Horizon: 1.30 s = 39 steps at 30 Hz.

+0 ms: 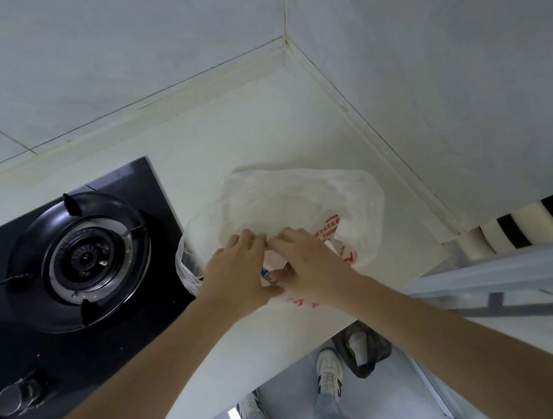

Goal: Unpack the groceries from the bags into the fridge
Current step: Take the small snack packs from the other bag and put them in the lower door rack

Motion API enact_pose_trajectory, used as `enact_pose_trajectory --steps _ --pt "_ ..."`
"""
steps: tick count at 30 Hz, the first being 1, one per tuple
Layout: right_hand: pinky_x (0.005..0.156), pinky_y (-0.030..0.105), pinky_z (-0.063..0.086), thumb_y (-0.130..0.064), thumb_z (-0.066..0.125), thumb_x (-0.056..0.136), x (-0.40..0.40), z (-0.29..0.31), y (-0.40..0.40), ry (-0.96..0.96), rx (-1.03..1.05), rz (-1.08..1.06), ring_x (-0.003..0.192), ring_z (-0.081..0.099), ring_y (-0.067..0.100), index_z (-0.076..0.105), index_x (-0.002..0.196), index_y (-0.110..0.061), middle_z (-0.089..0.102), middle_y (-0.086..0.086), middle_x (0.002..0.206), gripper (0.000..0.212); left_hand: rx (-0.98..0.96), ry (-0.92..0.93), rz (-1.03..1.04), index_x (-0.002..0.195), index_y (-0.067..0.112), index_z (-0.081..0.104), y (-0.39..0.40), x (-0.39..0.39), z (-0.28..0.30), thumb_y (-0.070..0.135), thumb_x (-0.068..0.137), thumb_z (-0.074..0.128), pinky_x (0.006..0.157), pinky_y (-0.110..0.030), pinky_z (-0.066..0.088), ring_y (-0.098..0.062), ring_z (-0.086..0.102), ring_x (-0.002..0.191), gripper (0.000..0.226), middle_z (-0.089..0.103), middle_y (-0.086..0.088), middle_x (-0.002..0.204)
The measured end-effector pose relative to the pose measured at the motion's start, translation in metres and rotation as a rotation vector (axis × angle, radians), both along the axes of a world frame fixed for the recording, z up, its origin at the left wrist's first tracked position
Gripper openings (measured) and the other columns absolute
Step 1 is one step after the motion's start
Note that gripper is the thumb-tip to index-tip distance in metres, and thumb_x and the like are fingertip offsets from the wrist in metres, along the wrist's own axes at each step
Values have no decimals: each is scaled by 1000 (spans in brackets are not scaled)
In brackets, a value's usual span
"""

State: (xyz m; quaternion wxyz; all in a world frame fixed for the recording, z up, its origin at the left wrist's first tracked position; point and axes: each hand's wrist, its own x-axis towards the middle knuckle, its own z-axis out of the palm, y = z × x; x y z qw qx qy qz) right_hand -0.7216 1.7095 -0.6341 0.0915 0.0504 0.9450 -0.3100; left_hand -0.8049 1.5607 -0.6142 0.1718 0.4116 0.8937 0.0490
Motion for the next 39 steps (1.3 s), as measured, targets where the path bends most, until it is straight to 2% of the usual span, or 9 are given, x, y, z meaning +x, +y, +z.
enact_pose_trajectory --steps 3,7,14,21,24,27,33,36,39 --pt "84 46 52 -29 70 86 -10 -21 -16 16 88 -38 102 53 32 61 128 -12 58 11 116 46 -30 -2 46 147 17 34 -8 2 -10 72 64 75 99 -32 47 -19 47 124 108 43 2 138" --pt "68 38 44 -38 77 79 -11 -29 -25 62 278 -49 93 55 31 62 117 -14 57 10 103 48 -19 6 47 147 18 34 -16 5 -18 75 61 77 107 -32 42 -20 43 132 112 40 2 143" --pt "90 39 48 -22 79 84 -16 -17 -5 -93 -30 -81 105 54 25 56 132 -20 57 5 114 54 -2 -22 73 150 13 33 -24 5 -18 78 65 72 107 -34 44 -22 42 133 114 39 -1 145" --pt "83 42 54 -17 77 86 -20 -6 14 -74 -52 -114 93 60 20 55 120 -29 61 -1 101 42 49 -12 37 149 13 38 -21 3 -12 72 70 74 101 -36 49 -21 46 128 104 44 -1 140" --pt "84 39 53 -17 77 86 -21 -2 23 -126 -60 -135 97 59 21 52 124 -27 58 0 108 46 57 -20 11 150 15 36 -16 4 -9 70 75 72 101 -35 48 -20 45 129 99 44 0 141" --pt "86 35 53 -11 76 85 -19 1 31 -170 -97 -140 102 58 18 55 126 -25 58 0 114 48 87 -17 -6 142 17 47 -8 4 -8 67 84 65 95 -33 49 -19 49 122 79 49 1 135" --pt "82 39 58 3 69 82 -16 5 32 -114 -84 -149 91 64 17 68 111 -20 67 1 101 37 98 29 -28 117 22 63 6 8 -16 55 90 62 79 -30 48 -17 51 100 42 55 4 109" --pt "86 37 57 1 71 83 -15 5 29 -96 -48 -142 95 63 18 66 118 -18 66 1 104 40 101 50 -38 119 25 64 9 10 -20 50 86 70 78 -31 49 -16 51 96 43 54 5 109" --pt "85 37 56 -2 71 84 -13 6 29 -79 -19 -139 95 61 19 67 118 -18 64 2 105 37 85 74 -34 123 26 60 10 11 -25 57 76 76 79 -33 50 -17 52 101 59 53 4 118"
